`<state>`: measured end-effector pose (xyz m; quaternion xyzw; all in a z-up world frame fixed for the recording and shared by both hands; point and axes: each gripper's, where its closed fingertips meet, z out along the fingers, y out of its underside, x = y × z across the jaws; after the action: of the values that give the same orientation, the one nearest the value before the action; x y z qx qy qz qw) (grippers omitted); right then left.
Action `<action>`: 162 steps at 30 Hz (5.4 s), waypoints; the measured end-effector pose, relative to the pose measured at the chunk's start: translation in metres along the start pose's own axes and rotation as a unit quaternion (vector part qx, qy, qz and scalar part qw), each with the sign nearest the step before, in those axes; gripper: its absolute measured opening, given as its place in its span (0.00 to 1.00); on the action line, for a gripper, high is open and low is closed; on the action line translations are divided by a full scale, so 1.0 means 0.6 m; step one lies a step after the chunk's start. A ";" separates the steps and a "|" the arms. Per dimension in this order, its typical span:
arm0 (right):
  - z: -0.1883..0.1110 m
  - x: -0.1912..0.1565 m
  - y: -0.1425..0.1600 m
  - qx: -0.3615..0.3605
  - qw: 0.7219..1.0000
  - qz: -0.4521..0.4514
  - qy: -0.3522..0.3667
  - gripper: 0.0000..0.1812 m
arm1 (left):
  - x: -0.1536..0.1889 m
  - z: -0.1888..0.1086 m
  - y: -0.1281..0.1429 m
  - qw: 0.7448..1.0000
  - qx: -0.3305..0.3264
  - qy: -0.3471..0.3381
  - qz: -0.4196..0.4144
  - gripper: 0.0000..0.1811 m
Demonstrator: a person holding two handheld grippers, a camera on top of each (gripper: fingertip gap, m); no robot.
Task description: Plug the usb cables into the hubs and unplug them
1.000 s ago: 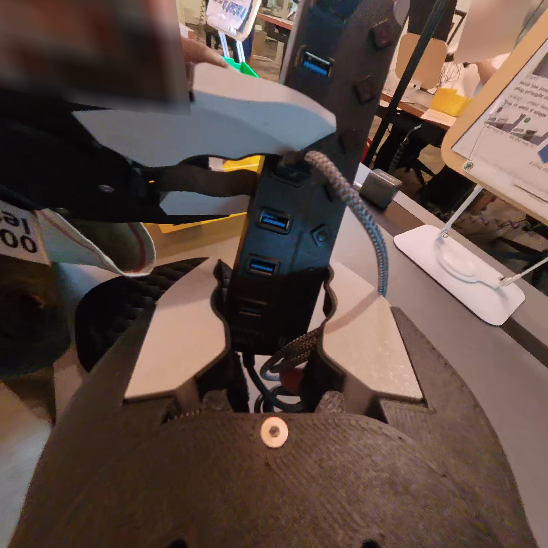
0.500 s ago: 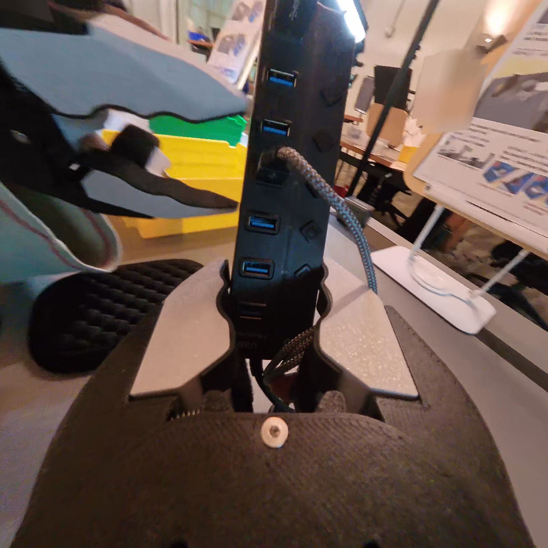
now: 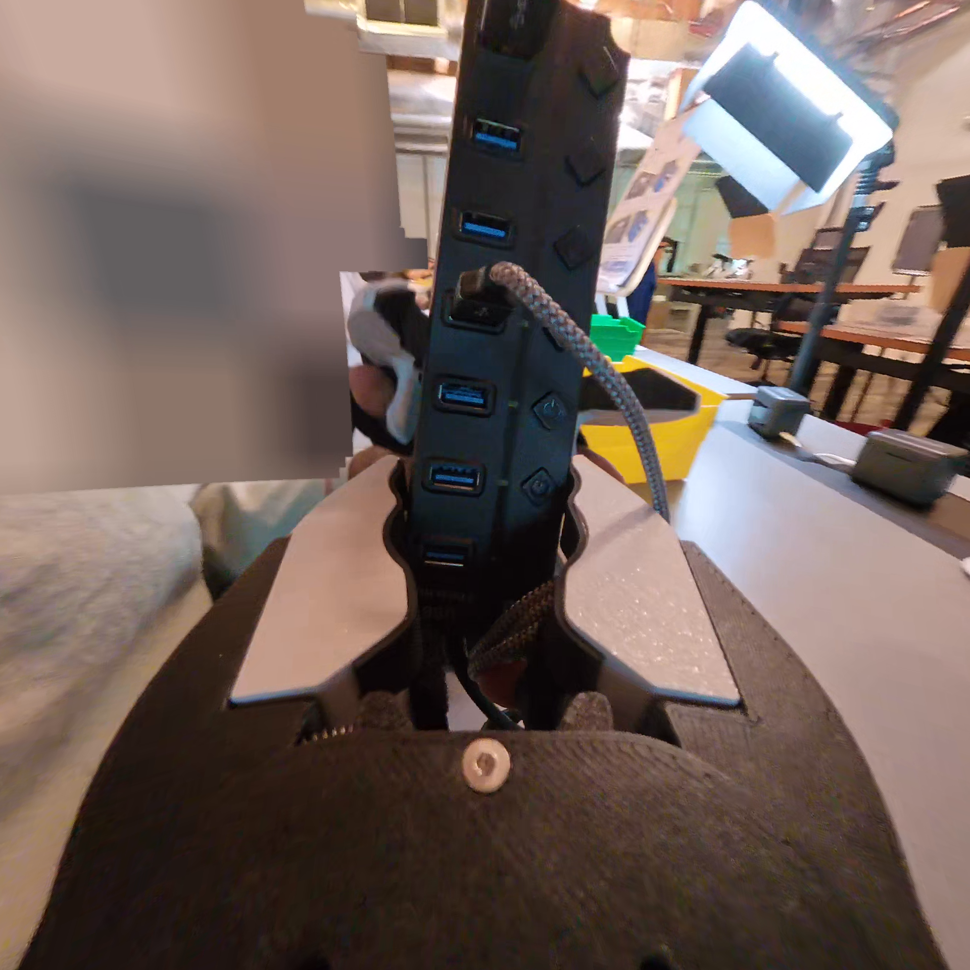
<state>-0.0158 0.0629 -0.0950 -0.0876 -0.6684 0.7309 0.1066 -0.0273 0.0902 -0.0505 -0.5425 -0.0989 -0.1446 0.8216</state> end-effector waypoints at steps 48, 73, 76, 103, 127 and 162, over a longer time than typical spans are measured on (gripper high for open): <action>-0.008 -0.013 0.046 -0.088 0.991 -0.011 -0.097 0.07 | -0.025 -0.078 0.115 0.971 -0.157 -0.038 0.179 0.30; -0.192 0.075 -0.077 -0.049 0.990 -0.047 0.126 0.08 | -0.020 -0.096 0.116 0.973 -0.156 -0.024 0.166 0.30; -0.256 0.113 -0.149 -0.042 0.970 -0.102 0.216 0.08 | -0.015 -0.099 0.106 0.976 -0.137 -0.018 0.167 0.30; -0.550 0.227 -0.268 -0.014 0.820 -0.211 0.532 0.07 | -0.014 -0.098 0.113 0.973 -0.148 -0.018 0.174 0.30; -0.479 0.241 -0.040 -0.232 0.872 -0.058 0.427 0.22 | -0.020 -0.098 0.113 0.975 -0.147 -0.025 0.164 0.30; 0.011 -0.056 -0.021 -0.204 0.958 -0.133 -0.152 0.09 | 0.022 -0.073 0.093 0.957 -0.195 -0.023 0.215 0.36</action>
<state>0.0151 0.0486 -0.0822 0.0945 -0.8171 0.5632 0.0796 0.0044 0.0690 -0.1116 -0.7035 0.0309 0.0312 0.7094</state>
